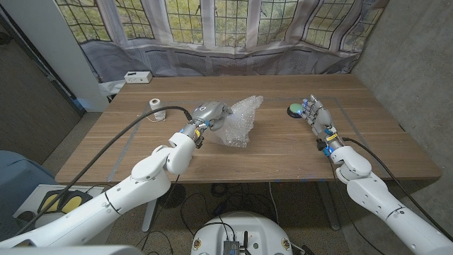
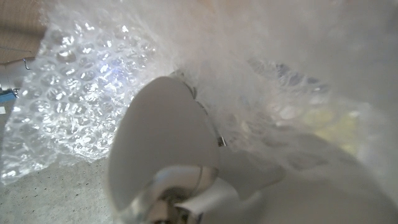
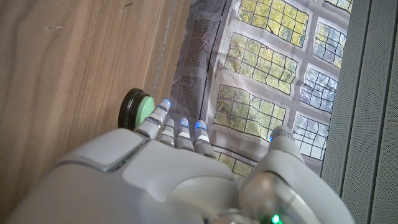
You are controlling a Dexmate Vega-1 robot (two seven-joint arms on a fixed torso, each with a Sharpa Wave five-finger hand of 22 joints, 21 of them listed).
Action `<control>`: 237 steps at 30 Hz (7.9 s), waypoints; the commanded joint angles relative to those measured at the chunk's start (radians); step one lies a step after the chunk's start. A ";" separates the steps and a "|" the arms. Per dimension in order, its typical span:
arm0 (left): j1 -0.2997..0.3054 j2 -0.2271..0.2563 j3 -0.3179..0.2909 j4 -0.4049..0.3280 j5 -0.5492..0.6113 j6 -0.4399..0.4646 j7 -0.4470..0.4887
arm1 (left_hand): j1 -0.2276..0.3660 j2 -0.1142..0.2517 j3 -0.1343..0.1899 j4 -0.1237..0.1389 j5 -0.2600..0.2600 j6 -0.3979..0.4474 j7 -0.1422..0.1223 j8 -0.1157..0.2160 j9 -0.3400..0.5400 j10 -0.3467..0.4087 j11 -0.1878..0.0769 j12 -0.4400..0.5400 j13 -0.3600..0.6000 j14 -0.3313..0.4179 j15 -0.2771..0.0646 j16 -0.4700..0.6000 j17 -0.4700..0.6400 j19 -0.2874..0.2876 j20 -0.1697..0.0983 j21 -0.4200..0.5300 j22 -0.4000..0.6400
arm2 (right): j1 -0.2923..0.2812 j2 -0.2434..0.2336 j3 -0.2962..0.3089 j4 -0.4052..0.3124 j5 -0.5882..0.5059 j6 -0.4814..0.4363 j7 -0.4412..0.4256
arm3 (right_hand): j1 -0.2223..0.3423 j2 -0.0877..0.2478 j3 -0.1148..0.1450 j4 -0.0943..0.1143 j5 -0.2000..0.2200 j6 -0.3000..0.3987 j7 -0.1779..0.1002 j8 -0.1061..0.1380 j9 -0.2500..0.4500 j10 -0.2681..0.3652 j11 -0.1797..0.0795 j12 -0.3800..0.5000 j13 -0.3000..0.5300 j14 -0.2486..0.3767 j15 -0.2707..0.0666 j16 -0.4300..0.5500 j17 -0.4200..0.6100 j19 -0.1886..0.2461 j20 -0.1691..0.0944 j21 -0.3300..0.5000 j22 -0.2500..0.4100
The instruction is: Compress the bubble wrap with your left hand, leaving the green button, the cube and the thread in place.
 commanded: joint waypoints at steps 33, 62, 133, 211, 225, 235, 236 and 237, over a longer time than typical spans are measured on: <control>0.037 -0.047 -0.012 -0.028 0.006 0.012 0.055 | 0.065 -0.067 0.047 0.007 0.113 0.175 -0.033 0.013 -0.006 0.136 -0.059 -0.003 0.234 0.163 -0.094 0.004 0.060 -0.029 -0.099 0.320 -0.011 | 0.008 0.006 -0.008 0.009 -0.005 0.001 0.002 | 0.005 0.005 -0.007 0.000 0.002 0.007 -0.001 0.001 0.004 0.008 -0.001 -0.007 0.005 0.004 0.009 -0.003 0.003 0.004 0.004 0.000 0.004; 0.001 -0.019 0.015 -0.074 0.060 0.100 -0.079 | -0.192 -0.075 0.022 0.038 0.120 -0.016 -0.043 -0.138 -0.041 -0.029 -0.040 -0.171 0.157 -0.110 0.018 -0.201 -0.055 -0.312 0.100 0.266 -0.036 | 0.002 0.009 -0.006 0.012 0.001 0.010 0.008 | 0.006 0.006 -0.008 0.000 0.002 0.008 -0.002 0.001 0.004 0.009 -0.001 -0.008 0.005 0.006 0.010 -0.002 0.003 0.005 0.004 0.000 0.004; 0.011 -0.028 -0.002 -0.056 0.003 0.087 -0.011 | -0.096 -0.084 0.101 0.032 0.147 0.166 -0.076 -0.088 0.042 0.150 -0.101 -0.159 0.316 0.101 -0.059 -0.133 0.004 -0.185 -0.003 0.511 -0.043 | -0.011 0.011 -0.006 -0.011 -0.011 0.000 -0.024 | 0.006 0.007 -0.010 0.000 0.002 0.007 -0.001 0.000 0.004 0.011 -0.003 -0.009 0.006 0.007 0.011 -0.003 0.004 0.005 0.004 0.000 0.004; -0.030 -0.004 0.039 0.137 -0.010 -0.089 0.024 | -0.273 -0.063 0.088 0.011 0.089 0.009 -0.067 -0.211 -0.016 0.011 -0.062 -0.240 0.184 -0.135 0.007 -0.223 -0.020 -0.414 0.091 0.376 -0.041 | -0.008 0.007 -0.021 -0.007 -0.001 -0.020 -0.010 | 0.009 0.010 -0.010 -0.001 0.002 0.006 -0.001 0.000 0.004 0.014 -0.002 -0.009 0.006 0.014 0.011 -0.001 0.005 0.014 0.002 0.002 0.004; -0.054 -0.028 0.058 0.214 -0.040 -0.132 0.025 | -0.275 -0.055 0.087 0.012 0.082 0.007 -0.062 -0.211 -0.021 0.003 -0.050 -0.239 0.176 -0.155 0.017 -0.225 -0.021 -0.443 0.087 0.359 -0.041 | -0.008 0.004 -0.024 -0.005 -0.001 -0.028 -0.008 | 0.009 0.010 -0.010 0.000 0.002 0.006 -0.001 0.000 0.004 0.014 -0.002 -0.009 0.006 0.014 0.011 -0.001 0.005 0.017 0.001 0.003 0.004; -0.075 -0.039 0.083 0.259 -0.042 -0.135 0.011 | -0.275 -0.053 0.086 0.010 0.077 0.011 -0.058 -0.210 -0.024 -0.002 -0.051 -0.239 0.171 -0.163 0.019 -0.226 -0.023 -0.457 0.090 0.349 -0.041 | -0.010 0.000 -0.023 -0.011 -0.002 -0.034 -0.013 | 0.008 0.010 -0.010 0.000 0.002 0.006 -0.001 0.000 0.004 0.012 -0.002 -0.010 0.006 0.014 0.011 -0.002 0.006 0.017 0.001 0.002 0.004; -0.080 -0.039 0.087 0.266 -0.039 -0.135 0.007 | -0.274 -0.052 0.087 0.009 0.076 0.010 -0.058 -0.210 -0.024 -0.003 -0.052 -0.239 0.170 -0.164 0.019 -0.226 -0.024 -0.461 0.090 0.347 -0.041 | -0.010 0.000 -0.023 -0.013 0.000 -0.037 -0.015 | 0.008 0.010 -0.010 0.000 0.002 0.006 -0.002 0.000 0.004 0.012 -0.002 -0.010 0.006 0.014 0.011 -0.002 0.006 0.017 0.001 0.002 0.004; -0.082 -0.040 0.089 0.270 -0.042 -0.136 0.005 | -0.274 -0.052 0.086 0.009 0.076 0.010 -0.057 -0.210 -0.025 -0.003 -0.051 -0.239 0.170 -0.165 0.019 -0.226 -0.024 -0.462 0.090 0.346 -0.041 | -0.009 -0.001 -0.023 -0.011 -0.002 -0.036 -0.013 | 0.008 0.010 -0.010 0.000 0.002 0.006 -0.001 0.000 0.004 0.012 -0.001 -0.010 0.006 0.014 0.012 -0.001 0.005 0.017 0.001 0.002 0.004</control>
